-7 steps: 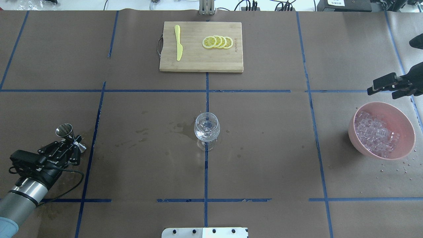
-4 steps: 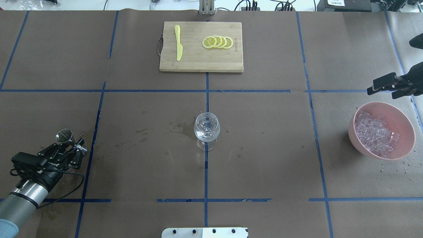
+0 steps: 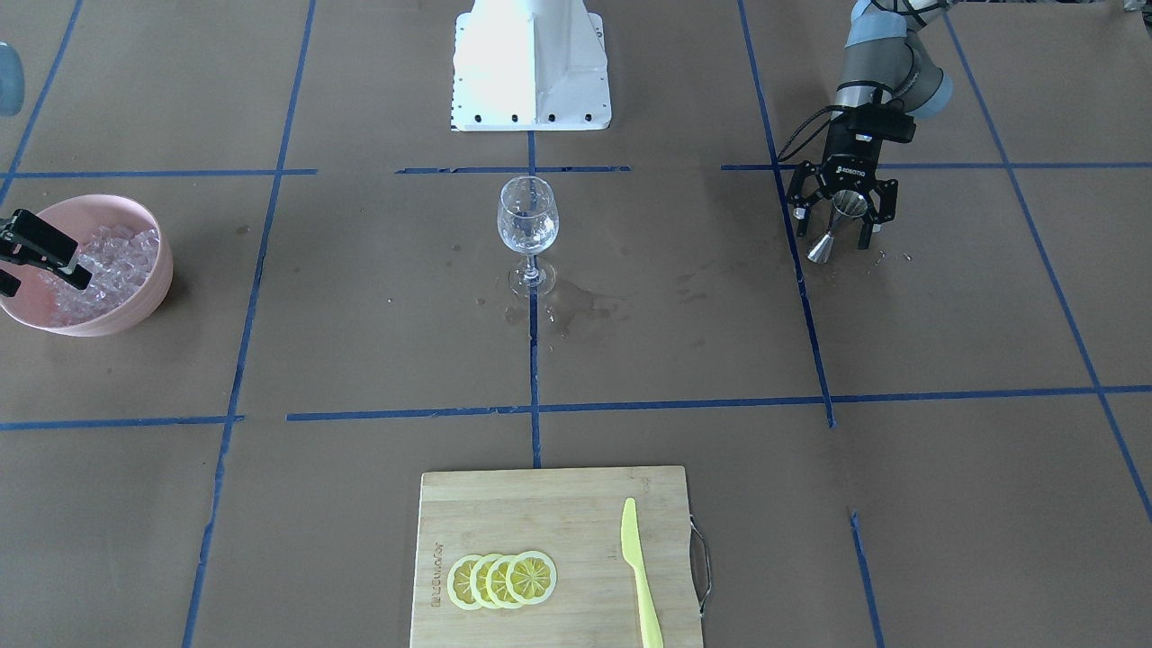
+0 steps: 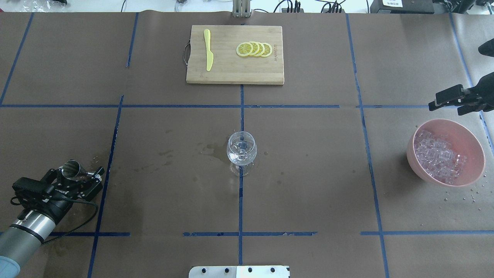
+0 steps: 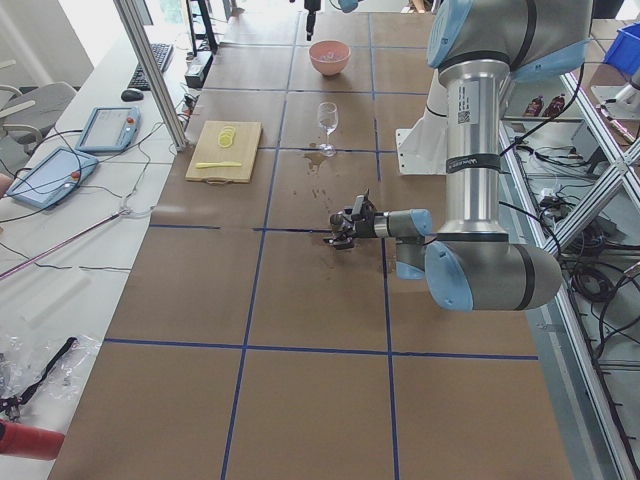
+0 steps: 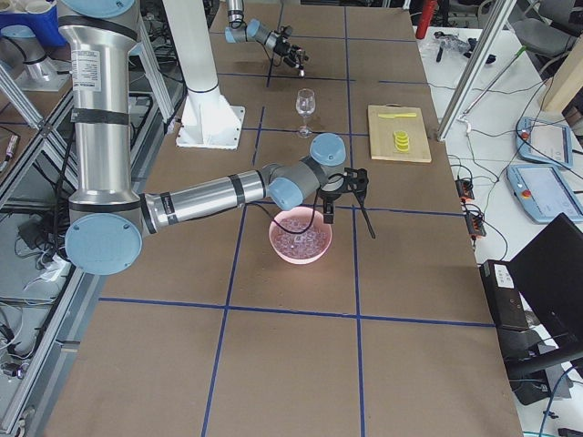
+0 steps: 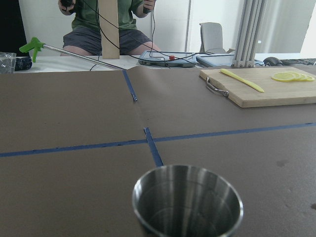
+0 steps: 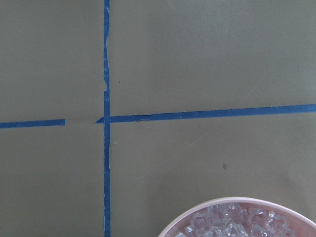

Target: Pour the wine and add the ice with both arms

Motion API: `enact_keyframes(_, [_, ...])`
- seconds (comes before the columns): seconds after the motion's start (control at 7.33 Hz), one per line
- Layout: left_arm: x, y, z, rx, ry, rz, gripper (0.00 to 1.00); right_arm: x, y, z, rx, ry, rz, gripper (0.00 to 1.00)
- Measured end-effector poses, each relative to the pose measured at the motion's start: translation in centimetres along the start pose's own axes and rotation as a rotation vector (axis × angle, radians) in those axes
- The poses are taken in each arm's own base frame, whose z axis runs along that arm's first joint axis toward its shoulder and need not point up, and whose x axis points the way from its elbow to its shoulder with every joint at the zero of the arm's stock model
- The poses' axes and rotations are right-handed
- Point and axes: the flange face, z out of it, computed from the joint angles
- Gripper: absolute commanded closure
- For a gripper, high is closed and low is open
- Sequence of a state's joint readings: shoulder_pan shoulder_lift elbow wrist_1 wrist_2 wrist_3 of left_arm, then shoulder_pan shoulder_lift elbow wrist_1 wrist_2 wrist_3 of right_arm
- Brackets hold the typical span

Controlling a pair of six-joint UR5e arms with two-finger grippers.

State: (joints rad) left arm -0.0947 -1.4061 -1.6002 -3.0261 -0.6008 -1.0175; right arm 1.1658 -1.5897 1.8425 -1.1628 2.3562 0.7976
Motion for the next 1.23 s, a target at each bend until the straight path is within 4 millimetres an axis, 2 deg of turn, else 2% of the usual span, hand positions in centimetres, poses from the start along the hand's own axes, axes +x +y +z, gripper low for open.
enact_keyframes(0.27, [-0.8, -0.6, -1.1, -0.062, 0.031, 0.040, 0.01, 0.0, 0.0, 0.0, -0.001, 0.000, 0.000, 0.00])
enact_keyframes(0.82, [-5.7, -3.9, -6.9, -0.329, 0.187, 0.269, 0.01, -0.1, 0.1, -0.1, 0.001, -0.002, -0.002, 0.00])
enact_keyframes(0.95, [-7.4, -4.8, -7.4, -0.385, 0.214, 0.343, 0.01, -0.1, 0.1, -0.1, 0.001, -0.001, -0.002, 0.00])
enact_keyframes(1.23, [-12.0, -8.2, -7.2, -0.467, 0.240, 0.404, 0.01, -0.2, 0.3, 0.1, -0.004, 0.000, 0.001, 0.00])
